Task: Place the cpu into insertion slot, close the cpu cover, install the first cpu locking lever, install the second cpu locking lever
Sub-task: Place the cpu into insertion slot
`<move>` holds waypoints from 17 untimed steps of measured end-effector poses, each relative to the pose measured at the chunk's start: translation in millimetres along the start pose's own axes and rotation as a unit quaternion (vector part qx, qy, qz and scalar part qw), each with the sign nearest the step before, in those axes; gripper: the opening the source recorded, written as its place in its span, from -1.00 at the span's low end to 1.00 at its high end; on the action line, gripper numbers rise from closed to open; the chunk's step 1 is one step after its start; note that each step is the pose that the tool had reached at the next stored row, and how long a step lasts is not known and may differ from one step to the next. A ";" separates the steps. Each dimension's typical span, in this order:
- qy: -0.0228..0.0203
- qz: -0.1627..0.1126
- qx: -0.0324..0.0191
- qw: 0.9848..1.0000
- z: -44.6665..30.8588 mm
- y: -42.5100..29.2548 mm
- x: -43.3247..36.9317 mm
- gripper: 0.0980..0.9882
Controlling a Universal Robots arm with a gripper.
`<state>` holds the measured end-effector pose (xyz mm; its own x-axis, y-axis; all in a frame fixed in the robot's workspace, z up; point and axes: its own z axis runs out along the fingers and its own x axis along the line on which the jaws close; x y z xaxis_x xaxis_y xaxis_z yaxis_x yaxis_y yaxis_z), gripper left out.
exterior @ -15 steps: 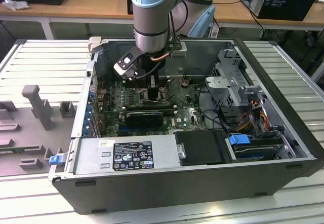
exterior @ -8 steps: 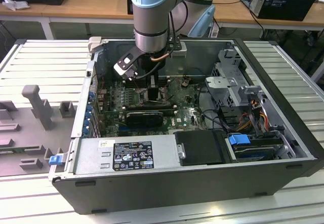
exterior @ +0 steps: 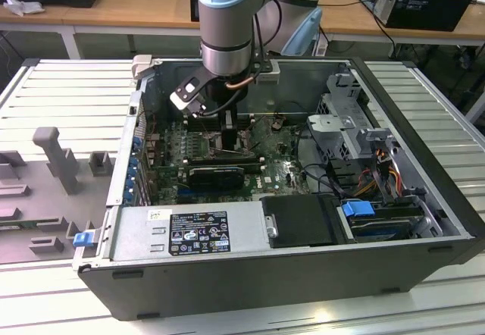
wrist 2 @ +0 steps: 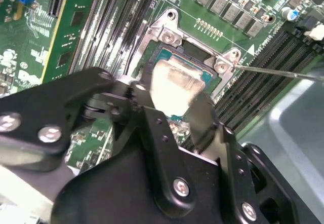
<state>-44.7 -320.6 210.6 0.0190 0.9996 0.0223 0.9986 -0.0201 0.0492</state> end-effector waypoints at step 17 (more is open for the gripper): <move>0.000 0.000 0.000 1.000 -23.2 1.2 0.5 -0.98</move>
<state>-44.7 -320.6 233.9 0.0190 0.9996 0.0219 0.9986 -0.0200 0.0491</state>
